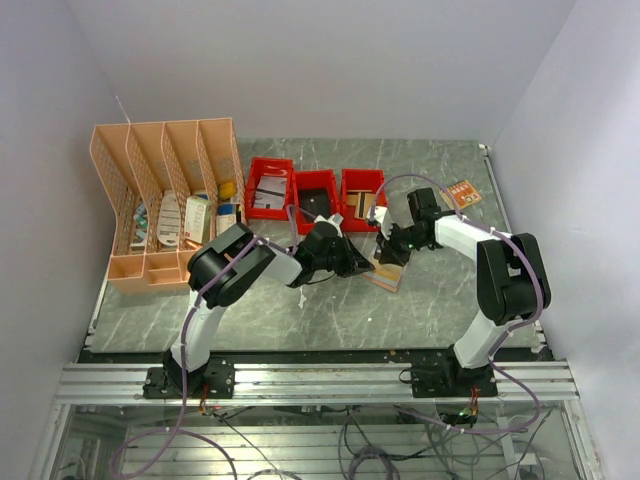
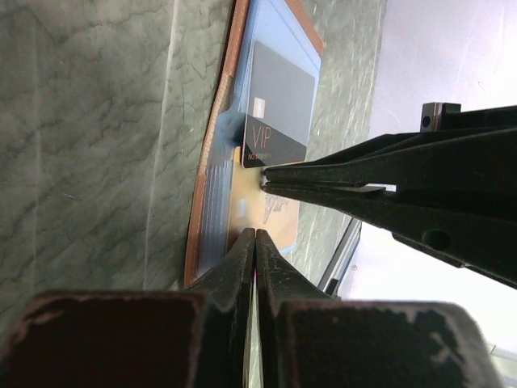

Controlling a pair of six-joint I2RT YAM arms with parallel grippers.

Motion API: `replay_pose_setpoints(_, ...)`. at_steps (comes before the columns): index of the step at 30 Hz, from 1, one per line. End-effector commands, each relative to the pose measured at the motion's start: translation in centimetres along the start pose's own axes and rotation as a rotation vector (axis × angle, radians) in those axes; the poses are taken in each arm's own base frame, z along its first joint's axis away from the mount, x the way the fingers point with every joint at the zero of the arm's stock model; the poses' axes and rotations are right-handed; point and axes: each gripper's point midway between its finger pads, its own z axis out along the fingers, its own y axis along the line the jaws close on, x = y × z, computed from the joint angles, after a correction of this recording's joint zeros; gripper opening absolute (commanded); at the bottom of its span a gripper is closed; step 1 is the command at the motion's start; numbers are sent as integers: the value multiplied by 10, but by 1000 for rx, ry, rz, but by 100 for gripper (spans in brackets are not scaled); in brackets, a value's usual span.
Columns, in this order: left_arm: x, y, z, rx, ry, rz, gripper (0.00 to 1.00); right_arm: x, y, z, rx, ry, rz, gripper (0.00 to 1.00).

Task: Put the credit cards into the card holder
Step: Insert the credit card into the card holder.

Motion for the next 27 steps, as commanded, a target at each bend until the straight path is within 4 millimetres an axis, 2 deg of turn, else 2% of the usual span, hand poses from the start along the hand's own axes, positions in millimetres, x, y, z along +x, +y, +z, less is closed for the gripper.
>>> replay_pose_setpoints(1,10,28,-5,-90,41,32,9,9,-9,6,28,38,66,0)
replay_pose_setpoints(12,16,43,-9,-129,57,38,7,16,-39,-3,206,92,74,0)
replay_pose_setpoints(15,14,41,-8,-122,55,53,7,12,-36,-4,190,79,60,1)
replay_pose_setpoints(19,9,32,-8,-107,48,99,7,-8,-17,-13,67,-45,66,9)
replay_pose_setpoints(21,5,27,-7,-106,45,136,8,-21,-26,-29,61,-127,103,15)
replay_pose_setpoints(23,3,24,-7,-116,52,177,9,-20,-32,-40,53,-173,170,20)
replay_pose_setpoints(27,-4,30,-5,-170,77,260,9,-3,-37,-48,26,-202,297,28)
